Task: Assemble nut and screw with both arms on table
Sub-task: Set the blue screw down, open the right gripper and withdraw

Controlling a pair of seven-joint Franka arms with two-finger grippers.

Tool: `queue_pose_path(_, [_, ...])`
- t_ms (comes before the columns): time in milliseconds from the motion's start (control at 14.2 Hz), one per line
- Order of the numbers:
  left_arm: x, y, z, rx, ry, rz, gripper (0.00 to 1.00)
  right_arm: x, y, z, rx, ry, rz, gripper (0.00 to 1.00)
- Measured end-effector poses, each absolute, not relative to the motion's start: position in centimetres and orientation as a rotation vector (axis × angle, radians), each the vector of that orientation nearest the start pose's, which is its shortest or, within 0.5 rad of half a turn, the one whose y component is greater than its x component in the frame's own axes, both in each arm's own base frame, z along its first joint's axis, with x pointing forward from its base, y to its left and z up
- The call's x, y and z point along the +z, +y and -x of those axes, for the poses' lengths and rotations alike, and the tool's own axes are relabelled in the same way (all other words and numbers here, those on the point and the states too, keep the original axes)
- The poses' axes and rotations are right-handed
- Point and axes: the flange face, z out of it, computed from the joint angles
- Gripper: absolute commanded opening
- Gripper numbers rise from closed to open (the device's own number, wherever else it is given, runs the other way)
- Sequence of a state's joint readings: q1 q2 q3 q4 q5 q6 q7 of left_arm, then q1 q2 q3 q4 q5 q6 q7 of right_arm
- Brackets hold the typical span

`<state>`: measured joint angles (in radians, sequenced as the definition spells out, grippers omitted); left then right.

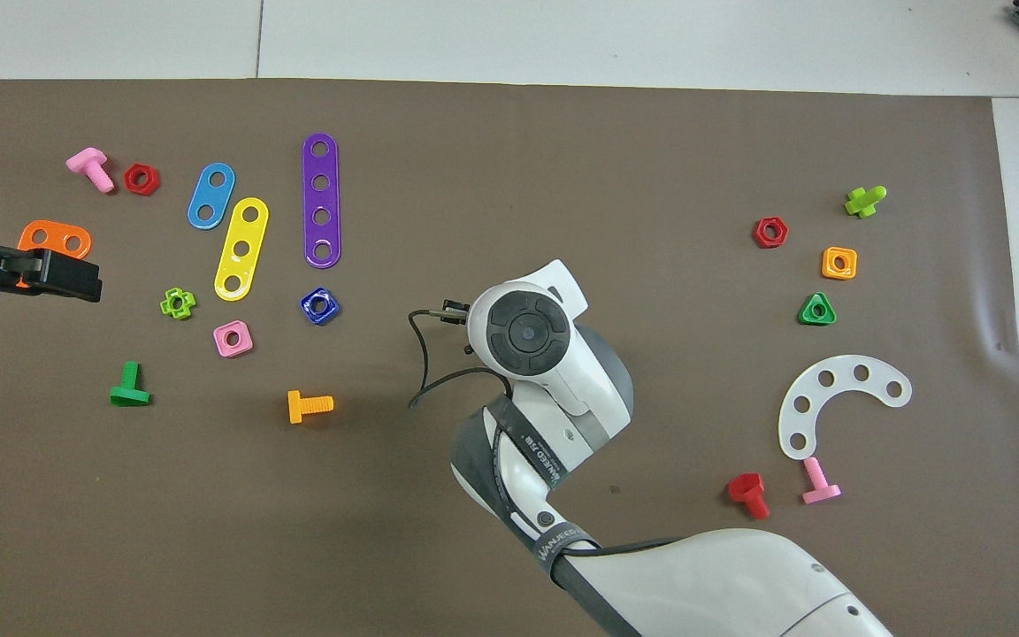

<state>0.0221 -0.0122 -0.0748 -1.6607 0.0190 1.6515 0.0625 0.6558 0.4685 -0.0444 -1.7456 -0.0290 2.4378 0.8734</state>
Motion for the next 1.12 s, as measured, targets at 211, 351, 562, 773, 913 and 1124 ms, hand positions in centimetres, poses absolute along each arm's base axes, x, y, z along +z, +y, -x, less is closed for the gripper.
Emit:
queue_pose_path(211, [59.6,-2.8,-55.6,-0.005,0.182,3.116,1.00,39.9,35.2,-57.5,-0.336,0.452,2.953,1.00])
queue_pose_path(351, [59.6,-2.8,-55.6,-0.005,0.182,3.116,1.00,45.3,30.1,-58.5,-0.353,0.503,2.956,1.00])
queue_pose_path(562, [59.6,-2.8,-55.6,-0.005,0.182,3.116,1.00,51.4,21.4,-59.4,-0.375,0.486,2.988,1.00])
queue_pose_path(773, [59.6,-2.8,-55.6,-0.005,0.182,3.116,1.00,55.4,12.4,-59.3,-0.364,0.439,3.040,1.00])
queue_pose_path(913, [59.6,-2.8,-55.6,-0.005,0.182,3.116,1.00,57.5,7.5,-58.1,-0.296,0.371,3.092,1.00])
queue_pose_path(1124, [59.6,-2.8,-55.6,-0.004,0.182,3.116,1.00,60.3,2.9,-55.5,-0.125,0.315,3.143,1.00])
